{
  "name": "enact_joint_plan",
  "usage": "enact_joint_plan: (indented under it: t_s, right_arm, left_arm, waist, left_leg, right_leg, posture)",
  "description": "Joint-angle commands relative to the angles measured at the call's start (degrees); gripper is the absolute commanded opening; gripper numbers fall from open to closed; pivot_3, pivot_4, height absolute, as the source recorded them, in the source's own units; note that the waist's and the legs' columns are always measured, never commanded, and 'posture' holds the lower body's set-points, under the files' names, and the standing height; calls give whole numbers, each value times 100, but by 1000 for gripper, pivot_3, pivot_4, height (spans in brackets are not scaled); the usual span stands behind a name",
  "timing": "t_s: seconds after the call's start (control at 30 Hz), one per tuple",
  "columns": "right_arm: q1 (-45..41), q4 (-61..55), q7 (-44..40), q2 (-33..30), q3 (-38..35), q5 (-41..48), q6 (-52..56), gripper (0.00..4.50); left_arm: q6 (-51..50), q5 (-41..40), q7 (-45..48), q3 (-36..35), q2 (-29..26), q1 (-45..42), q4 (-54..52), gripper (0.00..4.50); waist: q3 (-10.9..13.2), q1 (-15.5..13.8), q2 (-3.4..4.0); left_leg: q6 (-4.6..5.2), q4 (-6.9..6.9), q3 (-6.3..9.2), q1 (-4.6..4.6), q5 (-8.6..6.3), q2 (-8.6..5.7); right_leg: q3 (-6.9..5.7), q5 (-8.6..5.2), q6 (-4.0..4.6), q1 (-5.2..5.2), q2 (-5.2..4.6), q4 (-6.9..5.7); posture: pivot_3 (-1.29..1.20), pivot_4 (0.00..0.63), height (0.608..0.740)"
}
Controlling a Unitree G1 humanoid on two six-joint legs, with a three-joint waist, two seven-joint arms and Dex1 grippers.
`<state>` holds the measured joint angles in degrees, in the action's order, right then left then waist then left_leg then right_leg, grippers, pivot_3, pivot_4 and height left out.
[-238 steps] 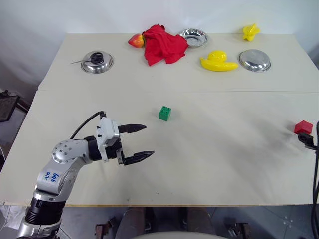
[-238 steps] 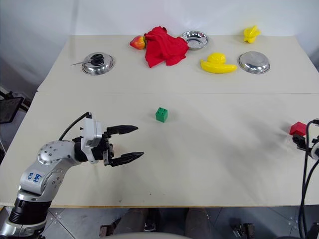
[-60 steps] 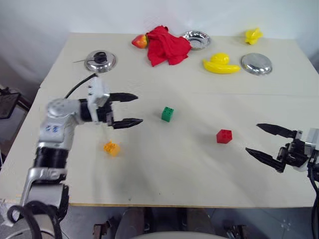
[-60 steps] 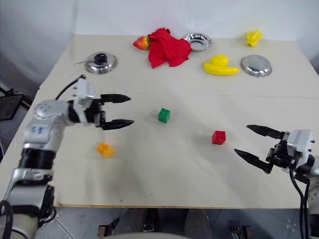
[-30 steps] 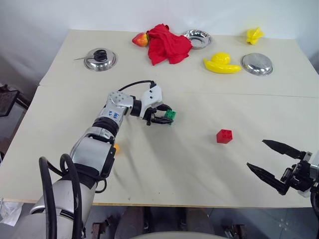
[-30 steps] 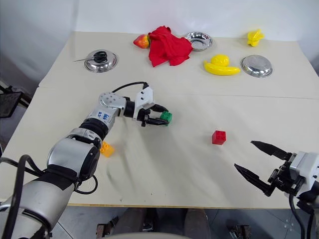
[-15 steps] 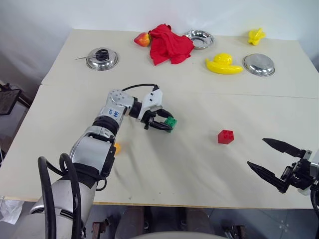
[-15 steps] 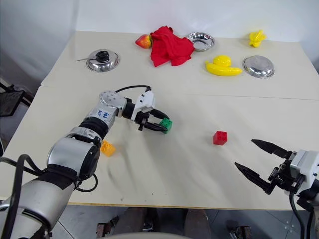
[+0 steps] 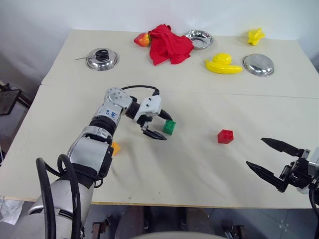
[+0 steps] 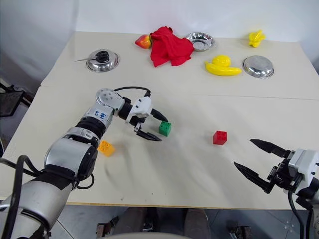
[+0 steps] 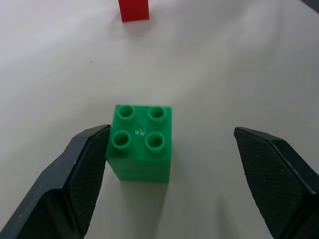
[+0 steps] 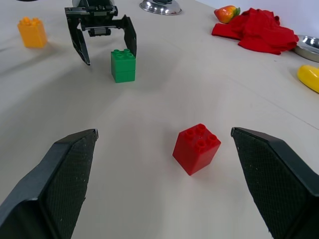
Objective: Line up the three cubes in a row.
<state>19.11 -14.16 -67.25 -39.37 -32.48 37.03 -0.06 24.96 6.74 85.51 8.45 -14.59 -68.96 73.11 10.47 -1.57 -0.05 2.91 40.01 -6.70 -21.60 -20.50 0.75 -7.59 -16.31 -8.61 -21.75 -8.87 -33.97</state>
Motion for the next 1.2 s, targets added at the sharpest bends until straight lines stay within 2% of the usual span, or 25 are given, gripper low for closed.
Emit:
enact_joint_plan:
  t_s: [0.03, 0.23, 0.33, 0.57, 0.73, 0.93, 1.2]
  right_arm:
    - [66, -69, -27, -38, -124, 33, -65, 4500]
    - [197, -170, 8, 26, -153, 32, -104, 4500]
    - [247, -193, 46, 62, -133, 20, -138, 4500]
    - [198, -104, 51, 62, -109, -9, -191, 4500]
    - [188, 82, -45, -38, -243, 4, -214, 4500]
    - [306, 255, -183, -76, -421, 23, -249, 4500]
    - [567, 409, -345, -20, -571, 12, -290, 4500]
  left_arm:
    - [137, 144, -145, 72, 64, -162, 68, 4187]
    - [0, 201, -356, 64, 132, -234, 147, 4187]
    - [-119, 210, -376, 62, 129, -229, 153, 3575]
    - [-249, 236, -595, 91, 159, -272, 10, 1474]
    - [-1016, 232, -729, 199, 460, -399, -499, 1488]
    - [-2121, 200, -1023, 431, 937, -135, -1396, 1488]
    - [-2395, 358, -1481, 725, 1055, 47, -1412, 1488]
  waist:
    - [0, 3, 0]
    - [0, 19, 0]
    - [0, 19, 0]
    - [0, 19, 0]
    - [0, -8, 0]
    - [0, 8, 0]
    - [-1, 19, 1]
  left_leg:
    - [1, 0, 0, 0, -1, -1]
    - [2, 1, -2, 0, -1, -2]
    - [2, 1, -2, 0, -1, -2]
    - [2, 1, -1, 0, -1, -1]
    - [3, 4, 1, -3, -1, -4]
    - [4, 3, -1, -2, -2, -5]
    - [4, 4, -2, 0, -2, 1]
  right_leg:
    - [0, 0, 0, 0, -1, 0]
    - [0, 0, 0, 0, 0, -1]
    - [0, 0, 0, 0, 0, -2]
    - [0, 0, 0, 0, 0, -3]
    - [-1, 0, -1, 0, -1, -3]
    - [-1, 1, -2, 1, 1, -1]
    - [4, 1, -2, 1, 2, -2]
  posture:
    - [0, 150, 740]
    - [0, 150, 740]
    - [0, 150, 740]
    - [0, 150, 740]
    - [0, 150, 740]
    - [0, 150, 740]
    - [0, 150, 740]
